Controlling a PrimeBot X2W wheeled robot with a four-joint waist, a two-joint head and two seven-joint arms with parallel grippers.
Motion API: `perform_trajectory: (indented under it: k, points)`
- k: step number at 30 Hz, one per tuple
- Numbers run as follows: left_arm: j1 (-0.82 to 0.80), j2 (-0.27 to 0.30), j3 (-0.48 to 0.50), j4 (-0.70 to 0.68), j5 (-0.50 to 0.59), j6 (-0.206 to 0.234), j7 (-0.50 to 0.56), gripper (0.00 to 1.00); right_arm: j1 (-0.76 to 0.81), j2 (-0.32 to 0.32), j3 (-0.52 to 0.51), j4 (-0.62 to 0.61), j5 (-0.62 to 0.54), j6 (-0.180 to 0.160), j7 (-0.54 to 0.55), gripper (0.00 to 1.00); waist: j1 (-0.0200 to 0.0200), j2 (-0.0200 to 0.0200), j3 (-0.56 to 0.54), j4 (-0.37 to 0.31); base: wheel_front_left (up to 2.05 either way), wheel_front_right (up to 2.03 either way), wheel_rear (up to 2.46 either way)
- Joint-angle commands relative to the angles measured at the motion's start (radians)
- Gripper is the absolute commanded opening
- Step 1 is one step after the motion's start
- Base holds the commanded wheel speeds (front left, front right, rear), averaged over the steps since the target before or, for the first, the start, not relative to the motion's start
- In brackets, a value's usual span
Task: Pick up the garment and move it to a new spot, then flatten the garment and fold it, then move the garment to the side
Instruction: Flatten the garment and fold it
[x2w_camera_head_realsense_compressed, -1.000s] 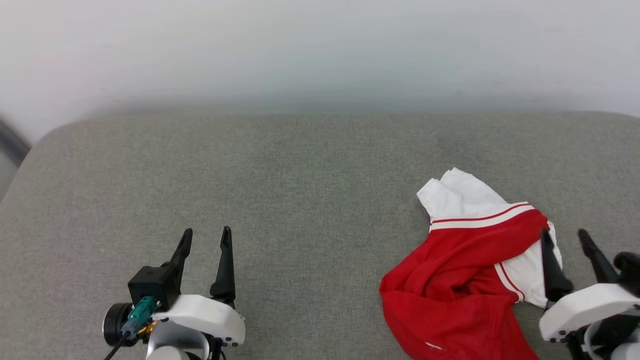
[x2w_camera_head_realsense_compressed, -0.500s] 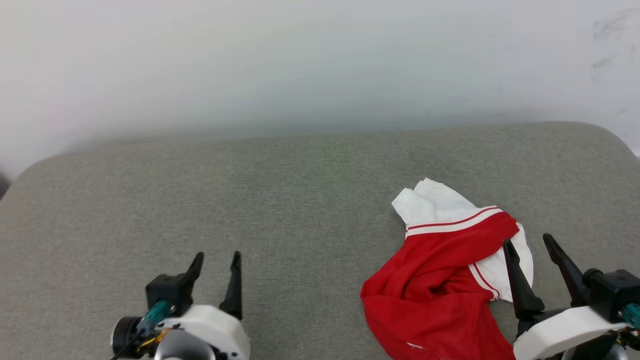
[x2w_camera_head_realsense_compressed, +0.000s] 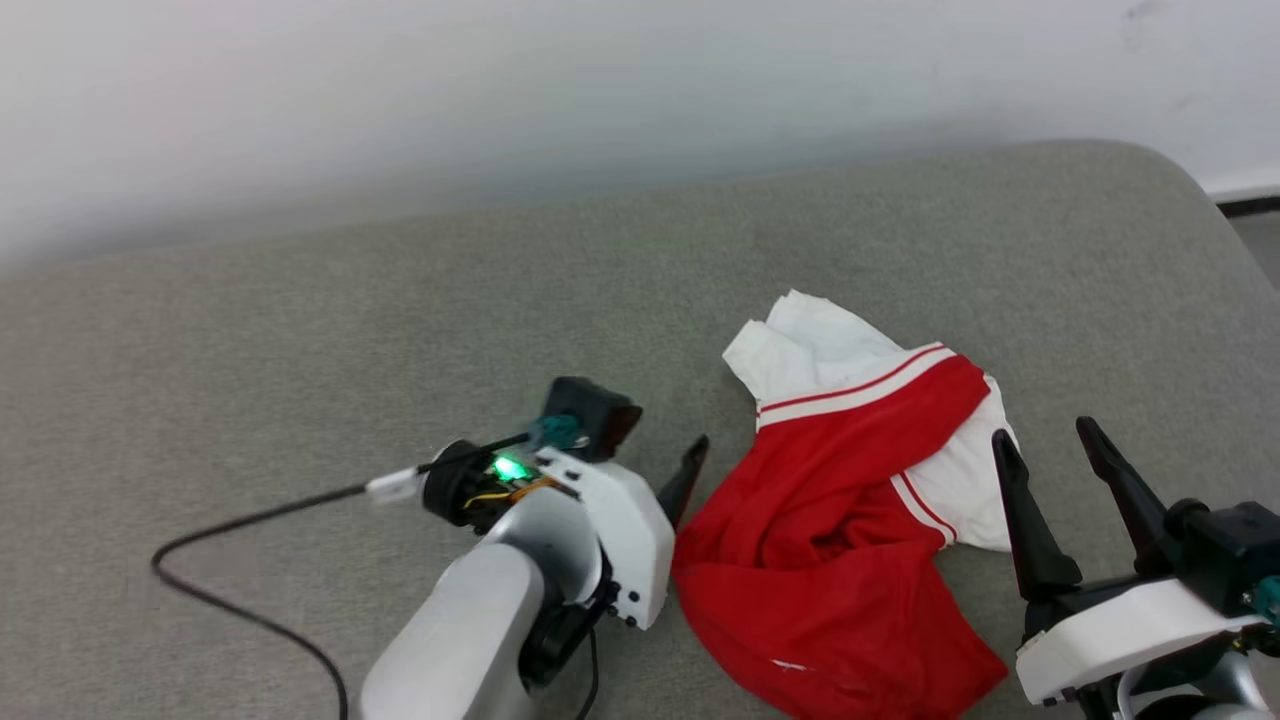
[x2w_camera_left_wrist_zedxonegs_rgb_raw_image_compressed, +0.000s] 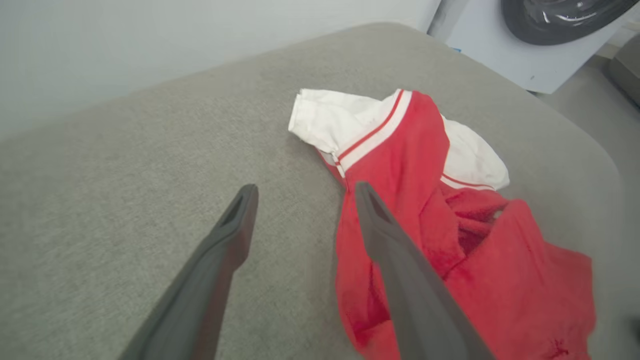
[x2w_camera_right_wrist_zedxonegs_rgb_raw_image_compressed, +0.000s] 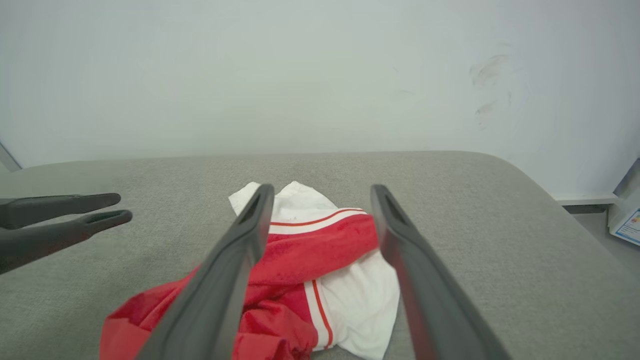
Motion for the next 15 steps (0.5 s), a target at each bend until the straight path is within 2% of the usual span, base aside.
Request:
perform_trajectory:
  k: [1,2,3,11,14,15]
  points:
    - [-0.028,0.001,-0.018,0.017,-0.002,-0.014,0.035,1.0,-0.017,0.006,0.003,-0.005,0.0,0.0,0.002,1.0,0.0001,-0.0001,0.034,-0.026,0.0,0.0,0.0]
    - [-0.044,0.004,-0.037,0.033,-0.004,-0.024,0.071,1.0,-0.024,0.006,0.007,-0.005,-0.002,0.0,0.001,1.0,0.0001,-0.0001,0.045,-0.032,0.0,0.0,0.0]
    - [-0.086,0.023,-0.102,0.074,-0.017,-0.045,0.188,1.0,-0.036,0.009,0.015,-0.007,0.0,0.0,-0.005,1.0,0.0001,-0.0001,0.076,-0.046,0.0,0.0,0.0]
    - [-0.13,0.115,-0.318,0.143,-0.096,-0.059,0.492,1.0,-0.069,0.015,0.036,0.004,0.002,0.0,-0.024,1.0,0.0001,-0.0001,0.138,-0.072,0.0,0.0,0.0]
    - [-0.144,0.144,-0.385,0.123,-0.14,-0.06,0.522,0.0,-0.075,0.018,0.038,0.009,0.001,0.0,-0.03,1.0,0.0001,-0.0001,0.143,-0.072,0.0,0.0,0.0]
    - [-0.152,0.153,-0.393,0.115,-0.149,-0.06,0.508,0.0,-0.076,0.018,0.035,0.009,0.0,0.0,-0.033,1.0,0.0001,-0.0001,0.143,-0.068,0.0,0.0,0.0]
